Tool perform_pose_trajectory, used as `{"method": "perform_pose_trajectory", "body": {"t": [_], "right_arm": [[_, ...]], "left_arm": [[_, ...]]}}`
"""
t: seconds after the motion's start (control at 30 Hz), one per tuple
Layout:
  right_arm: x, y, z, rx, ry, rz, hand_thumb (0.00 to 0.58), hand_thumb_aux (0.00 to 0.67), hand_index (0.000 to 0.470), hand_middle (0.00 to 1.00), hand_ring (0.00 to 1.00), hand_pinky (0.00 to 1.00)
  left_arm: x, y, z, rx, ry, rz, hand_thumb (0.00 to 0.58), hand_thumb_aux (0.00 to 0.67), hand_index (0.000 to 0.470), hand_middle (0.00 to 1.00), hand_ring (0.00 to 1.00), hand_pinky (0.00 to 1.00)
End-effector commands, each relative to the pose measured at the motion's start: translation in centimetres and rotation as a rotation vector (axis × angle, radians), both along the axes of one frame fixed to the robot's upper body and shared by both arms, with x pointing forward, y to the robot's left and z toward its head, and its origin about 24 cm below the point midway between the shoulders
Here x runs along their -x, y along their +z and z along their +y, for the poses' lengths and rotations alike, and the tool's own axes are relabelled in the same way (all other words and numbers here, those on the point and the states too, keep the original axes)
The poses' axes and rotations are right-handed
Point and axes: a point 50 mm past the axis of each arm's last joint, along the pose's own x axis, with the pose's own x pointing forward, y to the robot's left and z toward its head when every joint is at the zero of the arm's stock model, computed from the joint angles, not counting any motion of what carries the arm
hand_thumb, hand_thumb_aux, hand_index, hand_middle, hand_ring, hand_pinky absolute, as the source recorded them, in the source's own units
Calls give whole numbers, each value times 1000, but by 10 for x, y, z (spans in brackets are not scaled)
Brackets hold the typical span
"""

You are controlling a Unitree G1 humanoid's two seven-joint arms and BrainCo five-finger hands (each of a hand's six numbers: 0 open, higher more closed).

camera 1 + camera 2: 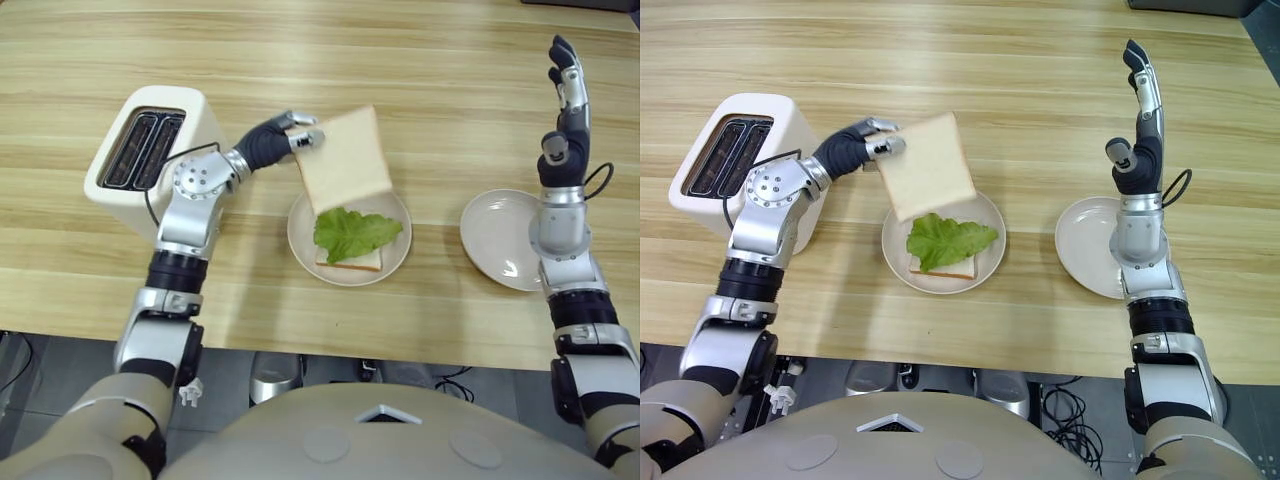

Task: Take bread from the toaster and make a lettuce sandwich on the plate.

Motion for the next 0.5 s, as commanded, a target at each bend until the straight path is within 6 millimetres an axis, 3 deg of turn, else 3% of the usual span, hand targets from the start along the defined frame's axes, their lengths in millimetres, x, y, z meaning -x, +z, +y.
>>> {"method": "perform_pose_trajectory", "body": {"t": [0.03, 0.3, 0.5], "right_arm": [[1, 4, 0, 3, 9, 0, 0, 0, 0, 0, 0, 0], [0, -5, 9, 22, 18, 38, 0, 0, 0, 0, 0, 0], [1, -11, 14, 32, 28, 58, 0, 0, 0, 0, 0, 0]], "left_arm": [[-1, -23, -10, -109, -144, 127, 580, 670, 460, 1000, 1000, 1000], [-2, -59, -22, -215, -164, 191, 580, 670, 460, 1000, 1000, 1000], [-5, -67, -21, -214, -107, 166, 580, 670, 460, 1000, 1000, 1000]]}}
